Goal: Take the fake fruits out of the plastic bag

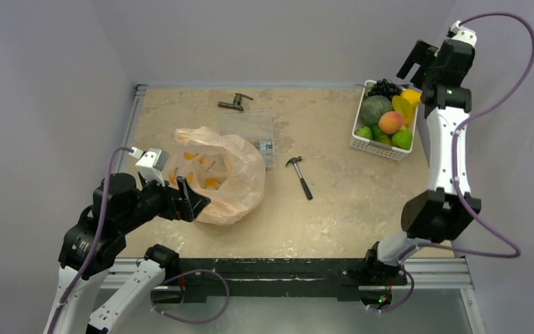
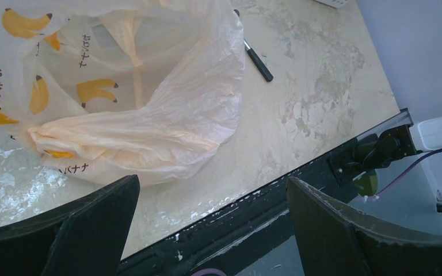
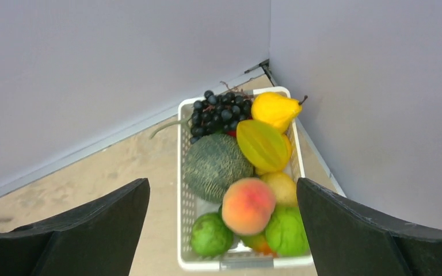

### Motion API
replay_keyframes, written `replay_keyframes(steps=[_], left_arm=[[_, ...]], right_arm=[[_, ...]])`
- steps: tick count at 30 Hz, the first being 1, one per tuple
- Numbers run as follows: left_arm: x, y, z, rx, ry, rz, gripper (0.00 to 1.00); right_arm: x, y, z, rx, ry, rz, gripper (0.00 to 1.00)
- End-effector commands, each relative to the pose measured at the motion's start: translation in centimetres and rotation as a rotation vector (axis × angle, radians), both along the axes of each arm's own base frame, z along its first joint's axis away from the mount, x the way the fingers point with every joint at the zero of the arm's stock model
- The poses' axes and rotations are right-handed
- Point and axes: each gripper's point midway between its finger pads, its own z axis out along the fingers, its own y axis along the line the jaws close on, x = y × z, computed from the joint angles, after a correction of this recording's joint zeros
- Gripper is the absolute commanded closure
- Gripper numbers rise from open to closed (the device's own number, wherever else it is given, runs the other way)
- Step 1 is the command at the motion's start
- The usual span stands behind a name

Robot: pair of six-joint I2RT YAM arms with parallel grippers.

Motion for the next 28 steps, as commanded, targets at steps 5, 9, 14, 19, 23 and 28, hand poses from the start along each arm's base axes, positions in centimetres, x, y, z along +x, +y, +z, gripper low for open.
replay_keyframes(steps=[5, 9, 14, 19, 23, 28], left_arm=[[-1.0, 1.1, 6.5, -0.116, -0.160, 0.073, 0.00], [-2.1, 3.0, 10.3, -0.143, -0.291, 0.140, 0.00], [-3.7, 5.3, 13.5, -0.179, -0.433, 0.221, 0.00], [-4.6, 7.0, 14.9, -0.211, -0.508, 0.289, 0.00], [-5.5, 7.7, 15.0, -0.223, -0.513, 0.315, 0.00], [-5.8, 8.3, 14.1, -0.220, -0.495, 0.341, 0.00]], right_arm=[[-9.5, 10.4, 5.8, 0.165, -0.235, 0.301, 0.01], [-15.9, 13.7, 9.8, 0.183, -0.380, 0.406, 0.01], [-22.9, 14.6, 11.5, 0.198, -0.529, 0.398, 0.01], [-25.5, 13.7, 11.0, 0.208, -0.541, 0.313, 0.01], [-25.9, 13.4, 11.0, 0.219, -0.549, 0.290, 0.01], [-25.9, 13.5, 11.5, 0.195, -0.559, 0.306, 0.01]])
